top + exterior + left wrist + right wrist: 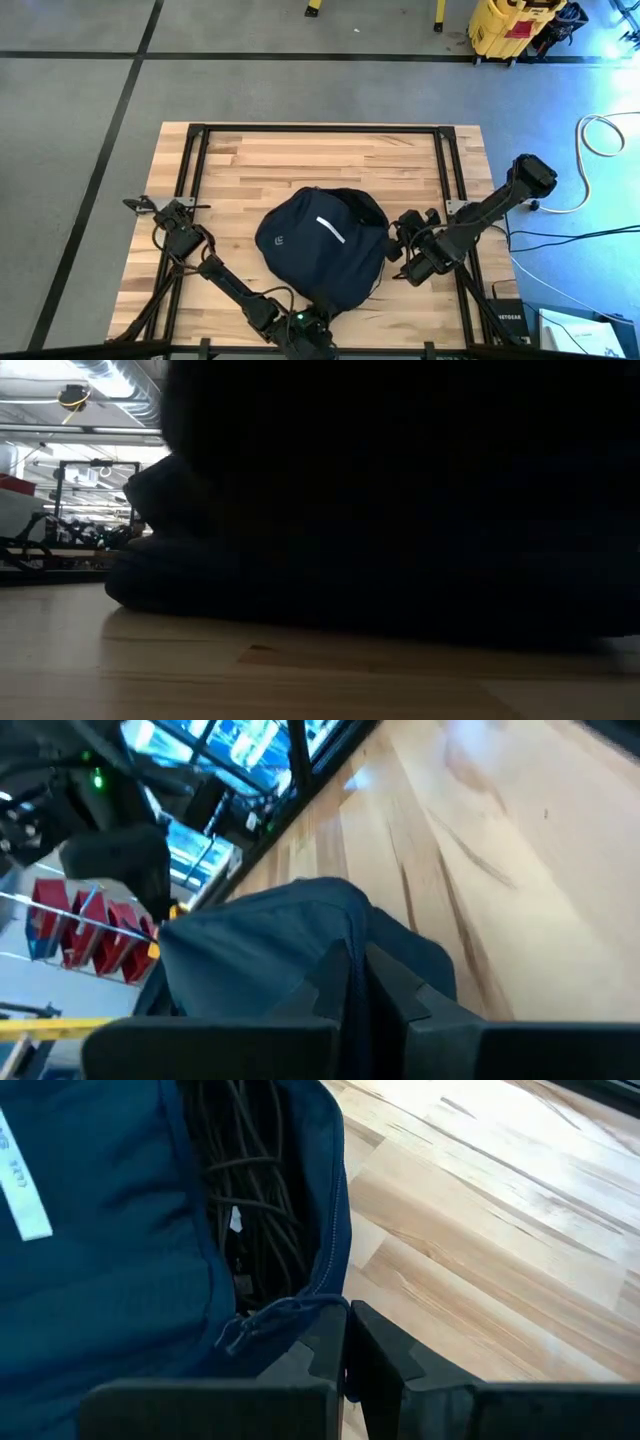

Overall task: Unpack backpack
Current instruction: Close the black backpack

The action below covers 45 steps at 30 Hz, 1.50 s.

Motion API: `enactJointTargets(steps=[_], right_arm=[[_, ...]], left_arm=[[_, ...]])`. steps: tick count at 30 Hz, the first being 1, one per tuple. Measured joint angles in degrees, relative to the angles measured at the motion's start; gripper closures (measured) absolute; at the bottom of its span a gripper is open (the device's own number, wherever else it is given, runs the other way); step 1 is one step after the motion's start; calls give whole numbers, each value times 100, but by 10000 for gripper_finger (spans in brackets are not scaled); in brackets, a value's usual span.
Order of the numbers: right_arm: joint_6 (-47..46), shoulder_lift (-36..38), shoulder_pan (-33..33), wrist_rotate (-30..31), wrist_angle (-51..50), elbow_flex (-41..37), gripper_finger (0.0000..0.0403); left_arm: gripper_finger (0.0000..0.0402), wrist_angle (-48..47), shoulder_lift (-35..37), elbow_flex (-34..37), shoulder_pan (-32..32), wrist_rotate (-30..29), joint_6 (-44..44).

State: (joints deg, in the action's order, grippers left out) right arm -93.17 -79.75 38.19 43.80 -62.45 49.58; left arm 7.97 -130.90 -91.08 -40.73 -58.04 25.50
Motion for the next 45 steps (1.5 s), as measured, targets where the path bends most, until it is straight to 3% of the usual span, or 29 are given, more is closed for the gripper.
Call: enactJointTargets(steps=[8, 15, 20, 27, 33, 38, 42, 45], right_arm=[[48, 0, -1, -56, 201, 0, 403], [166, 0, 1, -77, 591, 0, 403], [892, -36, -3, 173, 1703, 2, 403], [2051, -486, -476, 179, 3372, -2, 403], [2813, -1043, -983, -151, 4318, 11, 403], [3232, -1205, -1173, -324, 4878, 13, 403], [3366, -1207, -1201, -281, 4951, 20, 403], [3364, -1207, -1230, -279, 4950, 20, 402]], left_arm=[[401, -36, 628, 834, 36, 152, -664], [401, 107, 1638, 2233, 166, 457, -1747], [401, 517, 2551, 3448, 236, 634, -2208], [401, 1566, 3767, 5151, 412, 1416, -2616], [401, 1563, 4348, 5855, 597, 1360, -3165], [401, 1254, 4669, 6200, 586, 804, -3578], [401, 393, 4923, 6527, 622, 509, -4445], [398, 263, 5023, 6778, 647, 451, -5262]])
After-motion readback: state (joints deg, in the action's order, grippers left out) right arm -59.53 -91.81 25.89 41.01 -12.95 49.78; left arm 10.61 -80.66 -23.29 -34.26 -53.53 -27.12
